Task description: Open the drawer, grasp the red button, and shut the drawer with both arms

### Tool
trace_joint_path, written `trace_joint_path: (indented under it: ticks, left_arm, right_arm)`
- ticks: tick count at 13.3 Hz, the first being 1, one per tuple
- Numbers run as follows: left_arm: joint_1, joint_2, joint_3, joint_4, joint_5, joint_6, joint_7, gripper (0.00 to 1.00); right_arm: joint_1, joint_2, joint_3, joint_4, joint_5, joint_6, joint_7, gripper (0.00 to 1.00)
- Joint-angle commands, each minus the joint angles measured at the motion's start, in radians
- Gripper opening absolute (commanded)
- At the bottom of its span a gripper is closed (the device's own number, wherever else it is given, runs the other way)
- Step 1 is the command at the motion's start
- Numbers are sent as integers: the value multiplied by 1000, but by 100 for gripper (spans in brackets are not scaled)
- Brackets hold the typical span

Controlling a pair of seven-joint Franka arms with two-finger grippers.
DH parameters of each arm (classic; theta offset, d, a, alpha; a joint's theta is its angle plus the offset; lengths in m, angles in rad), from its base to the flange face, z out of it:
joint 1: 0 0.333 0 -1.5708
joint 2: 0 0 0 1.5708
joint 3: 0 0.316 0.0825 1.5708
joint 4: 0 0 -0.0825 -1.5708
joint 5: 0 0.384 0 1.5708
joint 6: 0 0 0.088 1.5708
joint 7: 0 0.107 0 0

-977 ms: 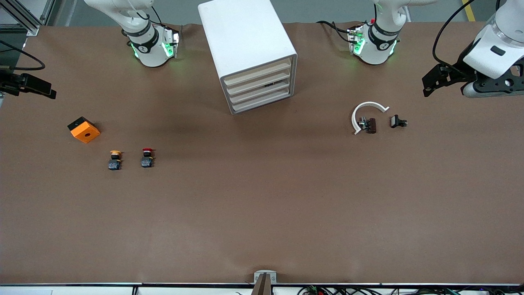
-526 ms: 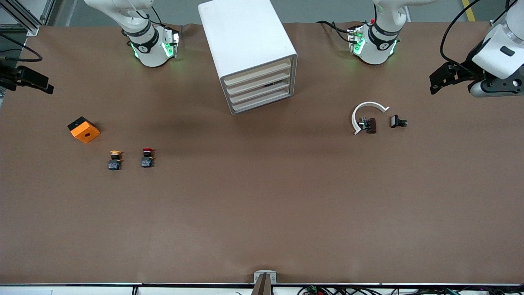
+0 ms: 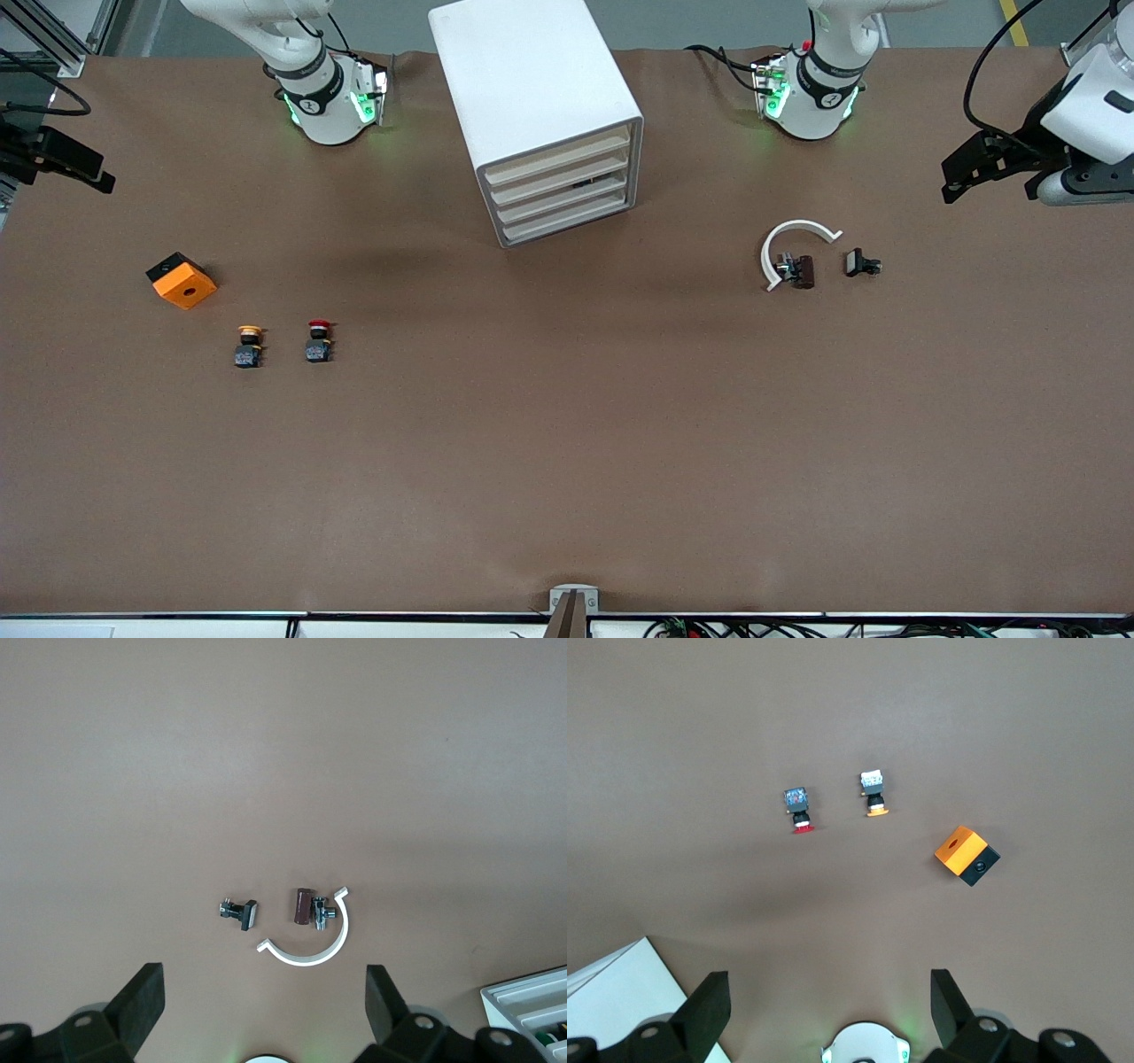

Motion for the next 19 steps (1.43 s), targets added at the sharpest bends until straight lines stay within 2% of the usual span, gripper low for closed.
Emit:
trace_joint_path:
  ticks: [1, 7, 17, 19]
  left_arm:
    - [6, 15, -4, 33, 0, -18, 18, 100]
    - [6, 32, -4, 69, 3, -41, 17, 100]
    - [8, 27, -3, 72, 9, -92, 8, 100]
    - [8, 26, -3, 72, 8, -93, 9, 100]
  right_arm:
    - [-19, -71, 3, -72, 27, 40, 0, 100]
    - [-19, -81, 10, -72, 28, 74, -9, 100]
    - [-27, -91, 15, -78, 27, 77, -61, 100]
    - [-57, -93, 48, -78, 27, 74, -61, 100]
